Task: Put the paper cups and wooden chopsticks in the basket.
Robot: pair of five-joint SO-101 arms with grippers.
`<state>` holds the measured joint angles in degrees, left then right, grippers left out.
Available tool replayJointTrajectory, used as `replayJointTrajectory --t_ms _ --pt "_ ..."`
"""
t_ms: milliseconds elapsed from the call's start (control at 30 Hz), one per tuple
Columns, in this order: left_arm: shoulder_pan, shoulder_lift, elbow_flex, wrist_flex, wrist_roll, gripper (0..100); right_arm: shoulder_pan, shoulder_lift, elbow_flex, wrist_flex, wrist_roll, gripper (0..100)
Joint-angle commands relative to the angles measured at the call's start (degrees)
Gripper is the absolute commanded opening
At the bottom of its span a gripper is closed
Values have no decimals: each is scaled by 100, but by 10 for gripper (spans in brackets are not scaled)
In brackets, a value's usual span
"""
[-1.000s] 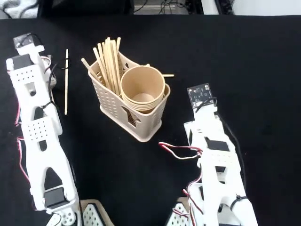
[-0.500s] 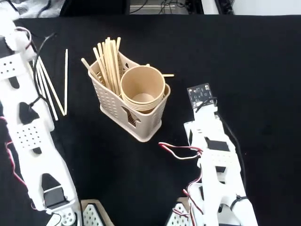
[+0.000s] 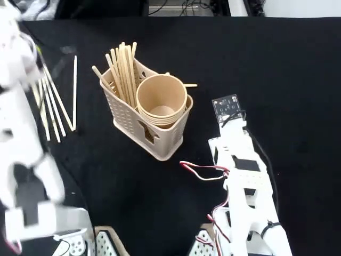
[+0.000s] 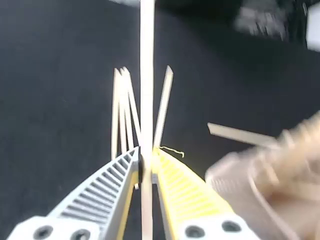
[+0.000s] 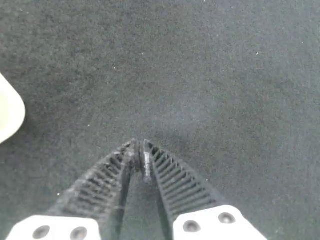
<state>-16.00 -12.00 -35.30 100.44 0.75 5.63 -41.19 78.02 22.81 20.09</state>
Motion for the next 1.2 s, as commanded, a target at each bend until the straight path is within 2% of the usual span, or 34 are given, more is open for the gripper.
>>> replayJointTrajectory --t_ms 0,167,300,467,567,633,800,967,1167 --pt "558 -1767 1912 -466 -273 29 -88 -136 -48 -123 53 15" --pt "971 -3842 3829 -1635 -369 29 -88 -136 -48 -123 53 14" --pt "1270 -5600 5376 -3059 -352 29 -88 -136 -48 -123 53 14" --pt "1798 -7156 7662 -5855 -316 29 -88 -136 -40 -123 53 14" --pt "1947 -7455 8796 -7859 -316 29 -88 -136 -40 -123 53 14" --pt "1991 -7429 9121 -8712 -316 29 -88 -136 -40 -123 53 14" --pt "2624 -7068 8470 -8466 -308 29 -88 -136 -40 -123 53 14" --pt "2923 -6207 8101 -8360 -308 29 -88 -136 -40 -123 53 14" --pt "2879 -5451 8084 -8396 492 30 -88 -136 -40 -123 53 14"
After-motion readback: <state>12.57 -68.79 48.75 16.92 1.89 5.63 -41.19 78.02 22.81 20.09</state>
